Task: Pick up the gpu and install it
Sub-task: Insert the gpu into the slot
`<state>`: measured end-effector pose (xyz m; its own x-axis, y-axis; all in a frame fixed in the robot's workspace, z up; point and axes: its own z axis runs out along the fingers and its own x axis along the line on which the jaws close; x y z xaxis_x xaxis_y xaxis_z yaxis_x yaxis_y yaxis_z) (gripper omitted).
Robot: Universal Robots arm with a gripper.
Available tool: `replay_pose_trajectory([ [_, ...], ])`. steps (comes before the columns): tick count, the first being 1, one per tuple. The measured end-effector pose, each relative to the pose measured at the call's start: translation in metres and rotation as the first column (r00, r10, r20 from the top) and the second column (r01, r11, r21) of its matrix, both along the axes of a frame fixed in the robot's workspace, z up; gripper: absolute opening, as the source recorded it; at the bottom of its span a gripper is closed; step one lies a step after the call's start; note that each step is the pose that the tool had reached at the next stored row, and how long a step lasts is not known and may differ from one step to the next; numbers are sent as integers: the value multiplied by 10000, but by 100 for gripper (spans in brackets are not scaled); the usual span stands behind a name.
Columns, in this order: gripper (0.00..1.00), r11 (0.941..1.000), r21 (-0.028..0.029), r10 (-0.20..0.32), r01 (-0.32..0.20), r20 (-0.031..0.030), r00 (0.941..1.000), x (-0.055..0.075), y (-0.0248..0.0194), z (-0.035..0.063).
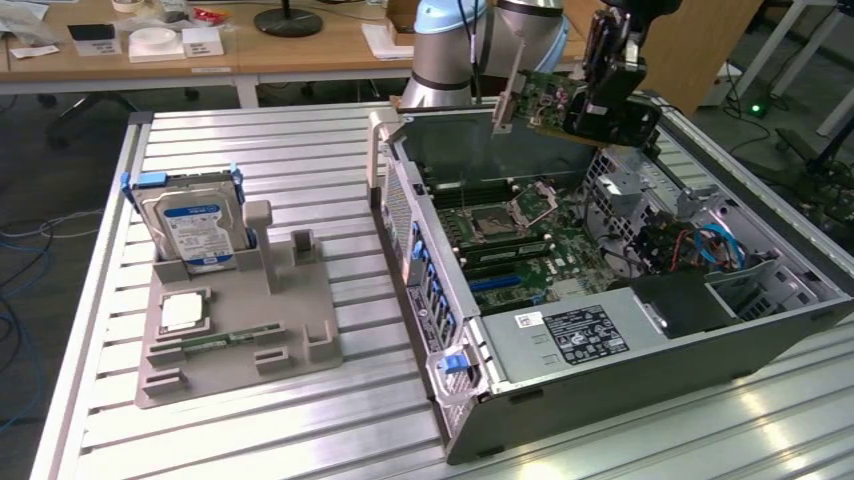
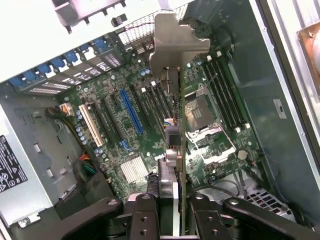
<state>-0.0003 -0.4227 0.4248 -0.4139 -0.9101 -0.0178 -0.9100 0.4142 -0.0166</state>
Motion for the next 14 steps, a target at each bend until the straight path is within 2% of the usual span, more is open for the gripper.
replay_pose_trajectory([
  [7,28,9967,0,811,-811,1,9967,0,-1,-1],
  [14,28,9878,0,1557,-1557,1,9878,0,-2,-1],
])
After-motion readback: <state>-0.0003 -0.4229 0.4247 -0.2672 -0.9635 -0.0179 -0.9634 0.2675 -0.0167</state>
